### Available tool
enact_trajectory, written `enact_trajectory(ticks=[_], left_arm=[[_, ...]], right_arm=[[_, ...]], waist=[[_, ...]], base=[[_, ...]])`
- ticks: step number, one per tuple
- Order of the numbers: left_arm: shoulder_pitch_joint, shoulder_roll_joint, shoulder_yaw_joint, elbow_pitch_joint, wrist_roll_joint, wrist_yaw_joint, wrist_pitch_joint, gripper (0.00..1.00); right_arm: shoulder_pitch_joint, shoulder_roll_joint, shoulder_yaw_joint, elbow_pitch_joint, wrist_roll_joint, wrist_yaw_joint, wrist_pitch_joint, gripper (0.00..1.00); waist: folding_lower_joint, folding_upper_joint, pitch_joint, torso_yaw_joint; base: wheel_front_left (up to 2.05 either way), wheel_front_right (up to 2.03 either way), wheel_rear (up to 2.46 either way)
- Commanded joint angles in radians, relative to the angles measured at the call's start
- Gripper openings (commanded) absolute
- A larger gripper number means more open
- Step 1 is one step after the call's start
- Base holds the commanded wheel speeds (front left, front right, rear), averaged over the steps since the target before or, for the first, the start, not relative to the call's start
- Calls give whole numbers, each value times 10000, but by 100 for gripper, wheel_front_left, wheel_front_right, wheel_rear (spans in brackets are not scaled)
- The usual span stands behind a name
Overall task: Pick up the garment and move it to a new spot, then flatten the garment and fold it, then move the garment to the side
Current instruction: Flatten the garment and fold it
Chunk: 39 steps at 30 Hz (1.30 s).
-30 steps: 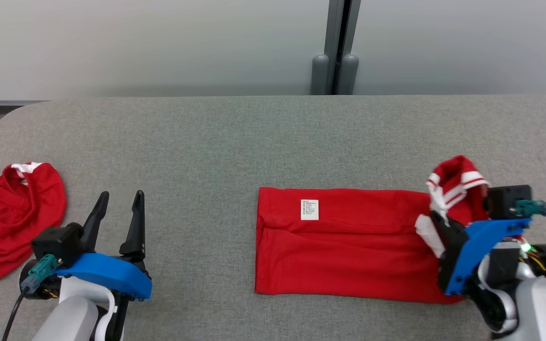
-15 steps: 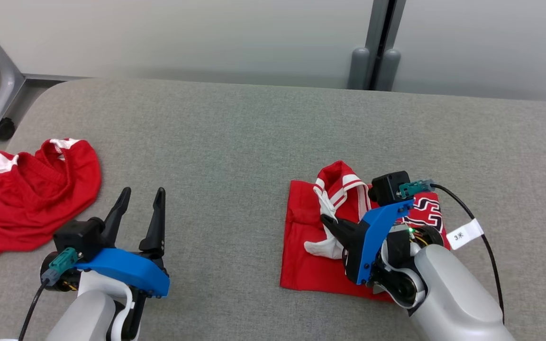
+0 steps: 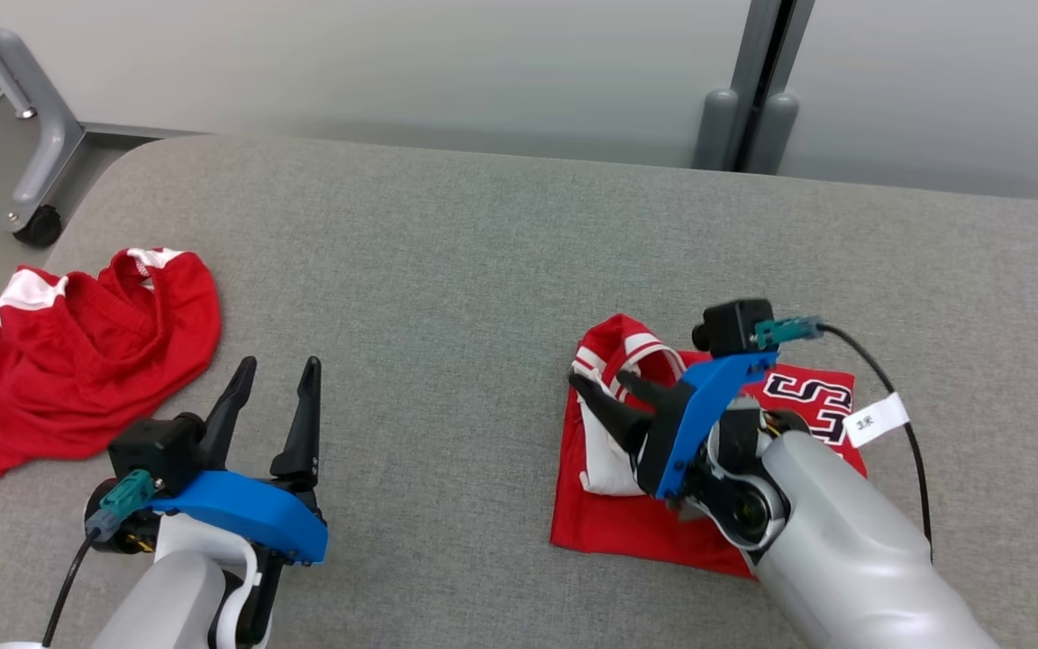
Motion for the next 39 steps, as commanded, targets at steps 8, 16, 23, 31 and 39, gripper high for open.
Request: enact_trajectory(ticks=[8, 16, 23, 31, 39], left_arm=[[337, 286, 313, -125, -64, 168, -86, 100], [616, 396, 435, -347, -104, 265, -99, 100], [648, 442, 489, -521, -123, 330, -108, 100], [405, 437, 408, -585, -84, 319, -90, 100], [192, 213, 149, -401, -36, 163, -37, 100]], right_arm=[[130, -418, -311, -2075, 654, 3, -1617, 100], [1890, -1535, -2113, -3002, -1510, 5, -2482, 100], [3860, -985, -3538, -3831, -3904, 5, -2607, 100], [3831, -112, -2180, -3957, -5721, 5, -1938, 21], [2668, -28, 524, -2508, -5013, 3, -750, 0]], waist=[[-1, -1, -375, -525], [-1, -1, -475, -795], [-1, -1, -365, -925], [-1, -1, -181, -846], [-1, -1, -88, -297]], base=[[0, 0, 0], [0, 0, 0], [0, 0, 0], [0, 0, 0], [0, 0, 0]])
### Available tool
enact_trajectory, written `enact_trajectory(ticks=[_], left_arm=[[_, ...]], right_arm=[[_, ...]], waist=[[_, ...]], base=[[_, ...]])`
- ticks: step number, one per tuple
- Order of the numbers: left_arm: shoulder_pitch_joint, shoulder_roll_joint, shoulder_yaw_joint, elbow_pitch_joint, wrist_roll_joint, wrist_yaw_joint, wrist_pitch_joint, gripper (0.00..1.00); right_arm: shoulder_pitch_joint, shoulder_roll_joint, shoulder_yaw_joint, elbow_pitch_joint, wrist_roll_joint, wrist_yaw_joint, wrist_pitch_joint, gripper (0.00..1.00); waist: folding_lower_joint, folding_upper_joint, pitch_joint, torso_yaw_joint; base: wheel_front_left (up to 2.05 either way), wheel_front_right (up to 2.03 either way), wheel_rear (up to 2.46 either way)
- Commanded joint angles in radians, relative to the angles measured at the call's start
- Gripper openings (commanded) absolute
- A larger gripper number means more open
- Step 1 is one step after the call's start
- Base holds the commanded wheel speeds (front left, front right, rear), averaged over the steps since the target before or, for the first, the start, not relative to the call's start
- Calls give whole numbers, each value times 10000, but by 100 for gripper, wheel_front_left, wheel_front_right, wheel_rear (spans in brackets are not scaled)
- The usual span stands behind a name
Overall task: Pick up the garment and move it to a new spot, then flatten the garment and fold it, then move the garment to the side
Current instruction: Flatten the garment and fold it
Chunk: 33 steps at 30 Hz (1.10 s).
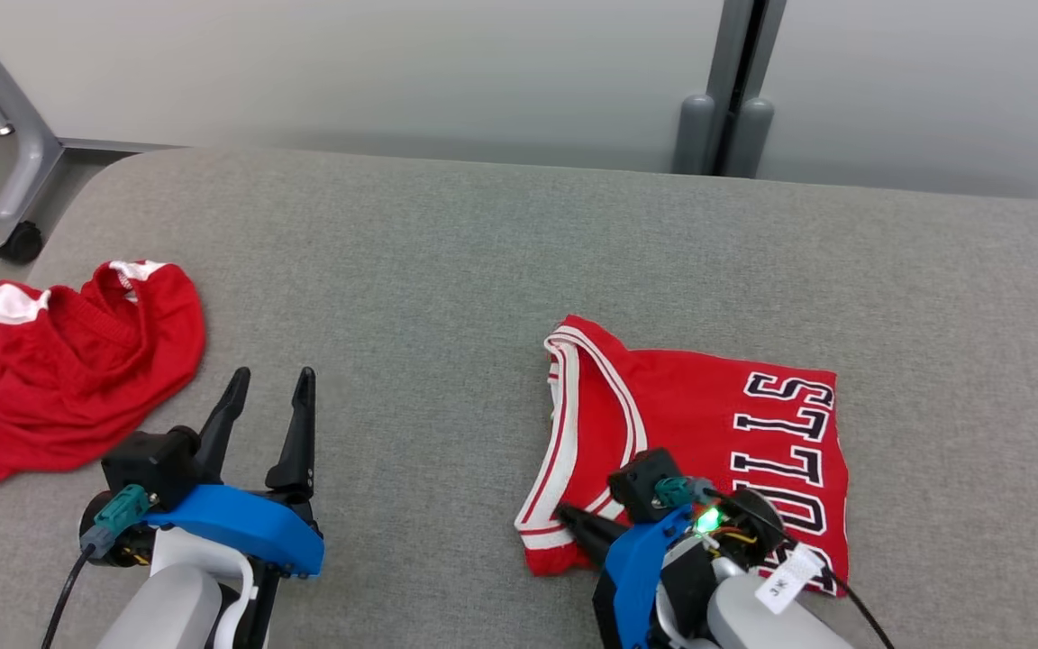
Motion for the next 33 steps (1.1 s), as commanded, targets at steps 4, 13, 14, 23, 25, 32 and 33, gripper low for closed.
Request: enact_trajectory(ticks=[4, 13, 14, 23, 25, 32, 33], left_arm=[[-285, -171, -182, 178, 79, -95, 25, 100], [-164, -61, -41, 331, 84, -90, -23, 100], [-94, -36, 28, 309, 88, -57, -37, 100], [599, 190, 633, -160, 170, 222, -85, 100], [768, 241, 749, -256, 190, 274, -88, 100], [1410, 354, 1150, -653, 296, 420, -92, 100], [1503, 349, 1189, -702, 319, 429, -92, 100]], right_arm=[[-543, -24, 1357, 553, 1205, 1, 237, 0], [-1219, -27, 1754, 38, 3560, 3, -1623, 100], [-1235, -36, 1535, -5, 3603, 1, -1976, 100], [24, -438, -1788, -427, 1622, 3, -3422, 100], [506, -538, -2823, -797, 1140, 3, -3393, 100], [2092, -482, -5404, -2517, -209, 3, -2790, 100], [2245, -455, -5591, -2740, -303, 3, -2680, 100]], waist=[[0, 0, 58, 449], [0, 0, -28, 473], [0, 0, -78, 387], [0, 0, -702, -623], [0, 0, -809, -821], [0, 0, -1082, -1421], [0, 0, -1132, -1483]], base=[[0, 0, 0], [0, 0, 0], [0, 0, 0], [0, 0, 0], [0, 0, 0], [0, 0, 0], [0, 0, 0]])
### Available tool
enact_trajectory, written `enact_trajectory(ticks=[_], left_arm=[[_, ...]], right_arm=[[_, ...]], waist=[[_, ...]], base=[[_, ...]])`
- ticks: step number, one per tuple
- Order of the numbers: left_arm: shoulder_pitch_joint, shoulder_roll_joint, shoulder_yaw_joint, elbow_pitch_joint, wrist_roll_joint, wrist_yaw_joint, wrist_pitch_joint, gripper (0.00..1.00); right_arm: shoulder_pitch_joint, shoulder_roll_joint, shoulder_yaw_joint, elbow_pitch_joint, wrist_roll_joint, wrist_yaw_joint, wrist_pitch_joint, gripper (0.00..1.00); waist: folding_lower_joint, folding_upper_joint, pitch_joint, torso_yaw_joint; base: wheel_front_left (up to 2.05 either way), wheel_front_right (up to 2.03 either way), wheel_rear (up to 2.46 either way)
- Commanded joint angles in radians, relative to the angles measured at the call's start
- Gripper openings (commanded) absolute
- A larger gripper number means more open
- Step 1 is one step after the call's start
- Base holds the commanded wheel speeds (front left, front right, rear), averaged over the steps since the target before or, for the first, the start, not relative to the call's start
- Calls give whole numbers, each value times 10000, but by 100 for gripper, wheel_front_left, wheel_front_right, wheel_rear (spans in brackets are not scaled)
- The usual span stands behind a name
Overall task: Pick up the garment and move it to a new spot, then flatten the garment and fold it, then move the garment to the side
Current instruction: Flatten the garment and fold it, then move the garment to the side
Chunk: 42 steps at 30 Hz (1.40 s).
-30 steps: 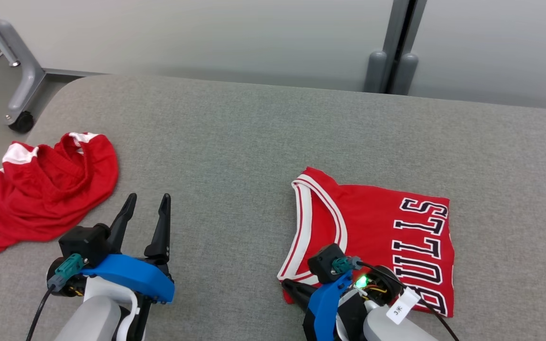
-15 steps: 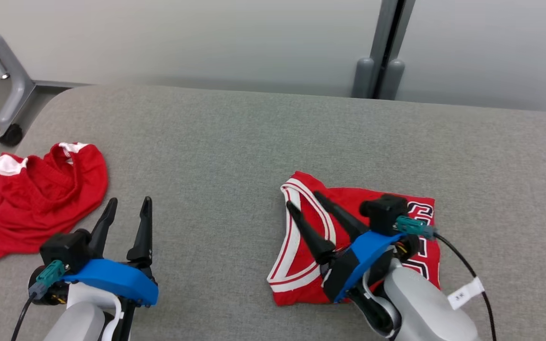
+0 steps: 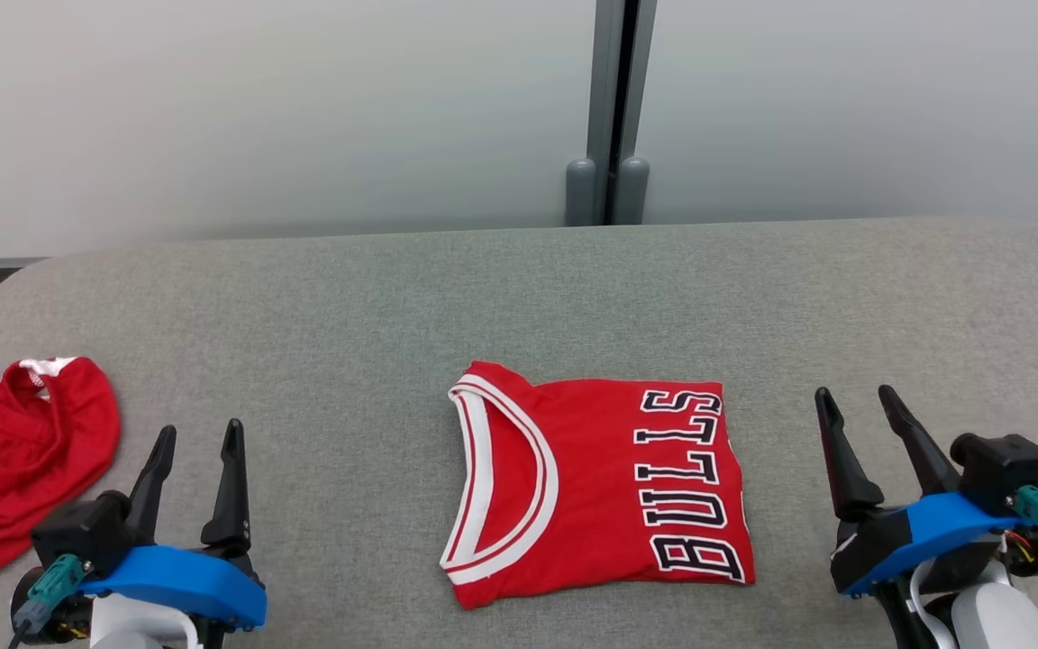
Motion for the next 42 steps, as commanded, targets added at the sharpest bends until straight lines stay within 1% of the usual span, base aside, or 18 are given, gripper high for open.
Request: enact_trajectory(ticks=[1, 6, 12, 18, 25, 32, 42], left_arm=[[223, 35, 94, -100, 104, 49, -46, 100], [579, -81, 245, -312, 258, 97, -46, 100], [786, -270, 347, -416, 465, 106, -47, 100], [847, -274, 253, -141, 804, 223, -47, 100], [811, -251, 302, 54, 903, 275, -47, 100], [775, -274, 366, 119, 974, 224, -48, 100], [760, -289, 457, 101, 908, 171, -48, 100]], right_arm=[[377, 85, -200, -364, -175, 5, 202, 100], [942, 161, -420, -1219, -292, 5, 648, 100], [1325, 231, -511, -1719, -188, 5, 886, 100], [1500, 250, -572, -1760, -129, 5, 980, 100], [1571, 325, -711, -1612, -224, 5, 1060, 100], [1611, 405, -761, -1653, -260, 5, 1150, 100], [1532, 441, -543, -1605, -218, 5, 1305, 100]], waist=[[0, 0, -212, -223], [0, 0, -407, -423], [0, 0, -544, -497], [0, 0, -653, -480], [0, 0, -660, -410], [0, 0, -636, -328], [0, 0, -611, -274]], base=[[0, 0, 0], [0, 0, 0], [0, 0, 0], [0, 0, 0], [0, 0, 0], [0, 0, 0], [0, 0, 0]])
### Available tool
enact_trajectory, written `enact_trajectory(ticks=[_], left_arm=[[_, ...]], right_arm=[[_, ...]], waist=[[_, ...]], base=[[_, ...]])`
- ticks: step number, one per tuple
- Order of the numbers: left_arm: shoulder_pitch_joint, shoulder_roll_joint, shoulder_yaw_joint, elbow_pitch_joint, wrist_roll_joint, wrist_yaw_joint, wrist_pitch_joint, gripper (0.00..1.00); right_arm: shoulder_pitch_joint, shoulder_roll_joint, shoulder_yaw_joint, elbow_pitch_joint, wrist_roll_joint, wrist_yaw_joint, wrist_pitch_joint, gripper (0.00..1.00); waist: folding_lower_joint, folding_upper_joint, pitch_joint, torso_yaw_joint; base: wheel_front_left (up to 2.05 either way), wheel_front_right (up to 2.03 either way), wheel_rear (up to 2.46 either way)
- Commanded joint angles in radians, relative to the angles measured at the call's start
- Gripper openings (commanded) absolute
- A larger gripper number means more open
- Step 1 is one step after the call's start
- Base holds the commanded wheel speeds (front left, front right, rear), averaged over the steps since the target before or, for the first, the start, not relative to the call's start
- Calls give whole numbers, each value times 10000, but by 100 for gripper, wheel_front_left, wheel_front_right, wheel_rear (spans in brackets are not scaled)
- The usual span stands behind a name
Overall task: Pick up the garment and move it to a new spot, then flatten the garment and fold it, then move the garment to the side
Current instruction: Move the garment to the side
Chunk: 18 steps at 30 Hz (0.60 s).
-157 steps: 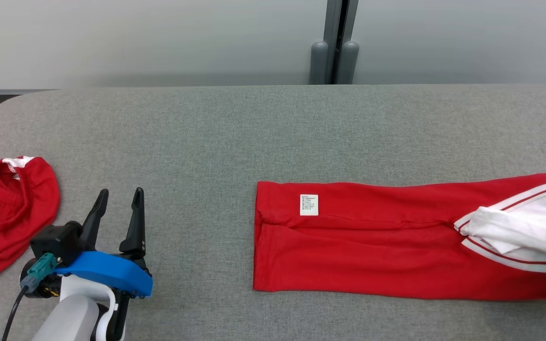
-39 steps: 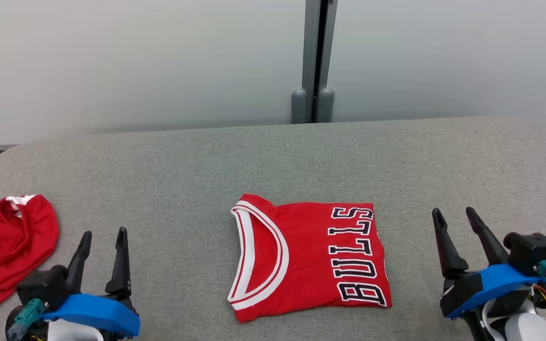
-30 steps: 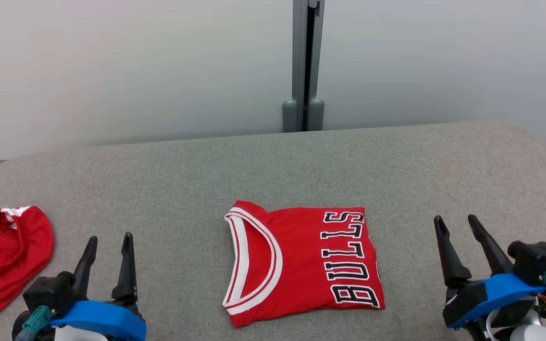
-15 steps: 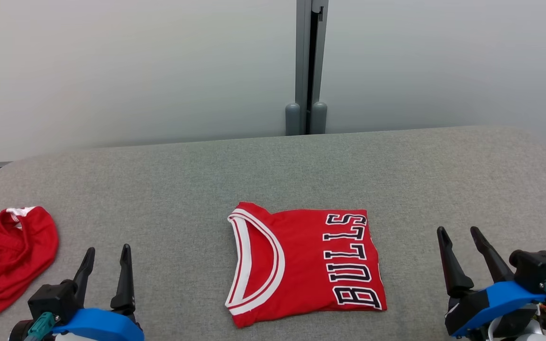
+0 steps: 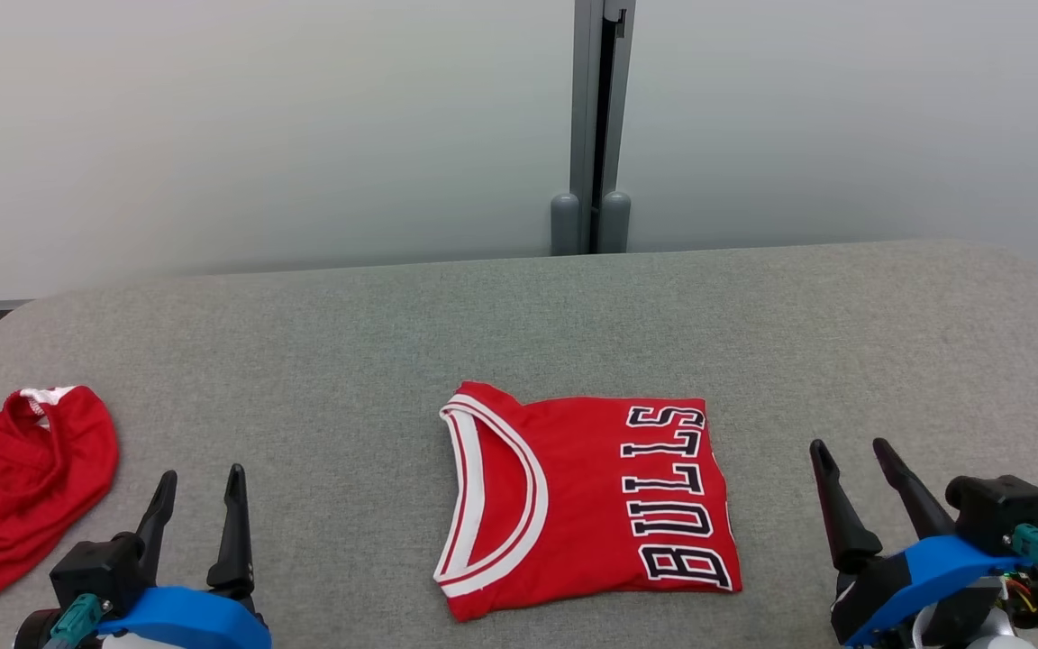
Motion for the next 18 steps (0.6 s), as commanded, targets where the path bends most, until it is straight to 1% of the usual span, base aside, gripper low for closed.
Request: enact_trajectory(ticks=[1, 3, 8, 9, 10, 13, 18], left_arm=[[-82, 18, 67, -25, -36, -50, -46, 100], [-92, 36, 84, -47, -28, -32, -46, 100], [-166, 38, 101, -169, 7, 2, -46, 100], [-182, 19, 101, -197, -3, -10, -46, 100], [-195, 11, 95, -220, 1, -19, -46, 100], [-364, -32, 32, -305, 31, -54, -41, 100], [-689, -97, -159, -377, 113, -141, 5, 100]], right_arm=[[-18, 30, 48, 45, 65, 5, 140, 100], [-209, 31, -101, 111, 120, 3, 549, 100], [-1045, 91, -385, 429, 396, 5, 2176, 100], [-1192, 93, -377, 650, 513, 5, 2560, 89], [-1336, 96, -377, 911, 612, 5, 2970, 99], [-2143, 88, -241, 1544, 547, 5, 3610, 100], [-3003, 85, -72, 3138, 605, 3, 3900, 100]], waist=[[1, 0, 19, 7], [1, 0, 54, 13], [1, 0, 212, 47], [1, 0, 253, 73], [1, 0, 293, 102], [1, 0, 540, 238], [1, 0, 953, 608]], base=[[0, 0, 0], [0, 0, 0], [0, 0, 0], [0, 0, 0], [0, 0, 0], [0, 0, 0], [0, 0, 0]])
